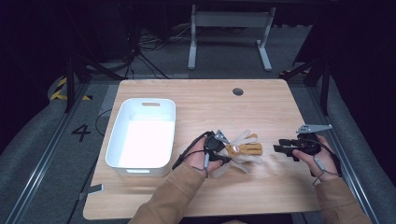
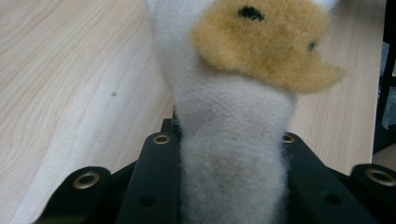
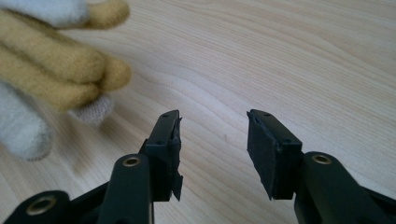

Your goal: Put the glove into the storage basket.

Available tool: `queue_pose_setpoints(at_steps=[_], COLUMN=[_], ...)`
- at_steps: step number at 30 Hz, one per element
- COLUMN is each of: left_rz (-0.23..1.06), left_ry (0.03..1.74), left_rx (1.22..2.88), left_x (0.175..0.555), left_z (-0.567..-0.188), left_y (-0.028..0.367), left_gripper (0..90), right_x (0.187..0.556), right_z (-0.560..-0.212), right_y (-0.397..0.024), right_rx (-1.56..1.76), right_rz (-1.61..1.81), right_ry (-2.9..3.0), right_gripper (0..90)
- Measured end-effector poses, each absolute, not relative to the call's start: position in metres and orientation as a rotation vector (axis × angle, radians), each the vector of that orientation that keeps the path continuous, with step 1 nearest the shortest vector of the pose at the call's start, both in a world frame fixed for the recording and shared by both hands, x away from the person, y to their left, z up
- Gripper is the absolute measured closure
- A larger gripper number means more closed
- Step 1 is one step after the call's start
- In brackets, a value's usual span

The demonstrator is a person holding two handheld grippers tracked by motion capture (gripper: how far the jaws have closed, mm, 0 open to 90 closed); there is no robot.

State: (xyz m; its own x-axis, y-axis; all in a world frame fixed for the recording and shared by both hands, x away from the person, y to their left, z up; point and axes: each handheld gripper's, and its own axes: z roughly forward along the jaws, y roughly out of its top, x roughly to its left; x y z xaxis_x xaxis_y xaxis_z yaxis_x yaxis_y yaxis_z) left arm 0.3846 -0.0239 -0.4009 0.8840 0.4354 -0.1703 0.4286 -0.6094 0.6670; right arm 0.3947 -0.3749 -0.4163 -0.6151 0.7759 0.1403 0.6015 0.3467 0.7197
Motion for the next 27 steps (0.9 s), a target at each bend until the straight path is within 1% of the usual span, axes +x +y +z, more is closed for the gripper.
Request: queue_pose_setpoints(at_steps=[4,8,9,14,16,18,20,21,22,24,27], left_rz=[0.017,0.017,0.02,0.035,0.039,0.043,0.047,0.047,0.052,0.061,0.071], left_ry=[0.661,0.684,0.695,0.73,0.75,0.758,0.782,0.782,0.788,0.818,0.837], left_rx=[2.274,2.266,2.265,2.251,2.246,2.245,2.234,2.234,2.234,2.229,2.223], left_x=[0.385,0.386,0.385,0.385,0.385,0.385,0.385,0.385,0.385,0.385,0.385], left_z=[-0.391,-0.386,-0.385,-0.377,-0.373,-0.371,-0.368,-0.368,-0.366,-0.361,-0.356], left_y=[-0.015,-0.009,-0.008,0.002,0.007,0.009,0.014,0.014,0.016,0.023,0.027], left_gripper=[74.0,74.0,73.9,73.9,73.9,73.9,73.9,74.0,74.0,73.9,73.9], right_x=[0.4,0.403,0.406,0.413,0.417,0.419,0.422,0.423,0.423,0.426,0.428], right_z=[-0.417,-0.419,-0.419,-0.418,-0.417,-0.417,-0.417,-0.417,-0.417,-0.416,-0.417], right_y=[-0.373,-0.371,-0.369,-0.367,-0.365,-0.364,-0.362,-0.361,-0.361,-0.36,-0.36], right_rx=[1.225,1.205,1.246,1.256,1.266,1.268,1.274,1.266,1.266,1.27,1.272], right_rz=[1.086,1.06,1.016,0.962,0.91,0.898,0.847,0.833,0.833,0.786,0.754], right_ry=[2.391,2.39,2.408,2.436,2.464,2.469,2.506,2.524,2.524,2.548,2.557], right_gripper=[56.9,57.0,58.7,62.2,68.0,69.7,80.6,83.4,83.4,89.6,90.0])
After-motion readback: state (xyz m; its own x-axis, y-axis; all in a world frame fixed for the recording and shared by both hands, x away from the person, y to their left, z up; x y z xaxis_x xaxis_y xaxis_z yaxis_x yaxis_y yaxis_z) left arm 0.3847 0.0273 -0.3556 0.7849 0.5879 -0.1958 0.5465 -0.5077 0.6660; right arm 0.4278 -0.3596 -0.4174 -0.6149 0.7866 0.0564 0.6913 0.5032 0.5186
